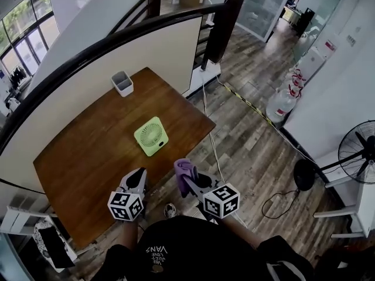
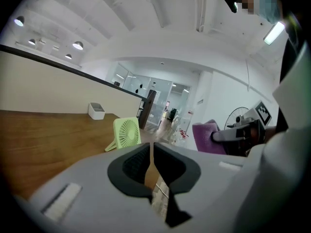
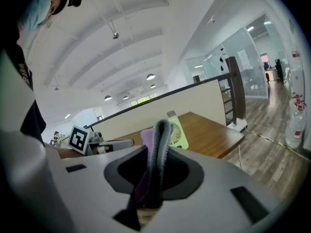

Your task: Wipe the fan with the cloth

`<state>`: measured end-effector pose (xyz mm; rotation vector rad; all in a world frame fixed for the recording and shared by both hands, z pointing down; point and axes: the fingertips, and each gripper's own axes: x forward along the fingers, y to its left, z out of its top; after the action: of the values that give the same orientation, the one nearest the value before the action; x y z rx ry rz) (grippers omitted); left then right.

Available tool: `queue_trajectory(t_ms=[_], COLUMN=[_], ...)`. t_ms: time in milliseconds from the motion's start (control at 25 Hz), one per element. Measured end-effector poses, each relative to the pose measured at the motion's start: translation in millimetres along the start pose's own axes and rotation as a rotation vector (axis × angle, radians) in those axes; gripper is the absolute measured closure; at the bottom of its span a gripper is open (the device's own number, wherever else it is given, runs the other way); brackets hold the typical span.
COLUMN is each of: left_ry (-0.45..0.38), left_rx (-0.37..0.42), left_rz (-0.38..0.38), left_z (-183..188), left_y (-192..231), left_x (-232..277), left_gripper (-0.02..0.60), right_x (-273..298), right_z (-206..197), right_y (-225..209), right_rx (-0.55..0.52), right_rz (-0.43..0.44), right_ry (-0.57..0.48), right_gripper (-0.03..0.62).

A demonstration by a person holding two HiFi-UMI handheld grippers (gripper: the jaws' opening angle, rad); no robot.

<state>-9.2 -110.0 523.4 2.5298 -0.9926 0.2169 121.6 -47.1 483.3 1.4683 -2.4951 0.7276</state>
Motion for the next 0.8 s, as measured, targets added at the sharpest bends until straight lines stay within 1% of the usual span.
queue_trajectory(t_ms=[120,320,520,560,600,640,680,800], left_ry=[0.024,0.059,0.075,0.075,0.073,0.071,0.069,0.069], left_rx=[0.003,-0.006,-0.025,-0.033,-0.042,-0.051,-0.058,-0.065], left_rz=[-0.024,-0.040,-0.037,-0.031,-0.022,-0.012,-0.003,0.018], left_z=[-2,-8,-13,-13,-14,-14,-14,-17], left_y=[12,26,40,43,46,49,51,54], left_x=[9,25,43,47,50,51,53,59], left_gripper=[0.568,0.566,0.565,0.554,0.511,0.455,0.440,0.439], right_x=[22,52,78,83,89,94,98,109], right_z=[5,14,17,17,17,17,17,17], right_y=[-3,-11,-22,-24,-25,-25,-25,-26], right_rx=[-0.012,-0.055,-0.079,-0.087,-0.096,-0.107,-0.123,-0.179], right_rz=[-0.007,-0.001,0.027,0.034,0.043,0.054,0.066,0.097], right_ry=[0.010,0.037,0.071,0.081,0.093,0.104,0.115,0.143], right_gripper=[0.510,0.510,0.510,0.510,0.510,0.510,0.510,0.510])
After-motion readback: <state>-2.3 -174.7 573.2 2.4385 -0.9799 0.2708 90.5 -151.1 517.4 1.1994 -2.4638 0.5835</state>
